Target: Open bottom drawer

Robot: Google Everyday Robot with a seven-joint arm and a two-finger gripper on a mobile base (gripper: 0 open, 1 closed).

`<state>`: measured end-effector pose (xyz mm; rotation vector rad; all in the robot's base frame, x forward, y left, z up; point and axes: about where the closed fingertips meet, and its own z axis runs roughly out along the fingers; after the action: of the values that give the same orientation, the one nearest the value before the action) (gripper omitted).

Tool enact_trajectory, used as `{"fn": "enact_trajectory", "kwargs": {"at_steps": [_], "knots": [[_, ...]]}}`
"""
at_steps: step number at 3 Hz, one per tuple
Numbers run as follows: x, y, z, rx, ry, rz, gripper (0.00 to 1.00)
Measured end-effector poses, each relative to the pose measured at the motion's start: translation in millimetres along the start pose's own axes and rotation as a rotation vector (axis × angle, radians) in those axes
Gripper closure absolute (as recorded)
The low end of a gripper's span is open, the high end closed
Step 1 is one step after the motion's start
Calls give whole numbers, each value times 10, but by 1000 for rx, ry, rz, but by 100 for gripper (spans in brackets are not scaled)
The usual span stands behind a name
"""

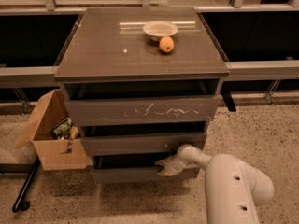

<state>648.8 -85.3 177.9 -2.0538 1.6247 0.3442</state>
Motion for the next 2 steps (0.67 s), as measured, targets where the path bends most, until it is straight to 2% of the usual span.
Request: {"fn": "enact_trajectory", "kwargs": {"at_steps": [2], "knots": [[0, 0, 1, 0, 0, 0, 16]]}}
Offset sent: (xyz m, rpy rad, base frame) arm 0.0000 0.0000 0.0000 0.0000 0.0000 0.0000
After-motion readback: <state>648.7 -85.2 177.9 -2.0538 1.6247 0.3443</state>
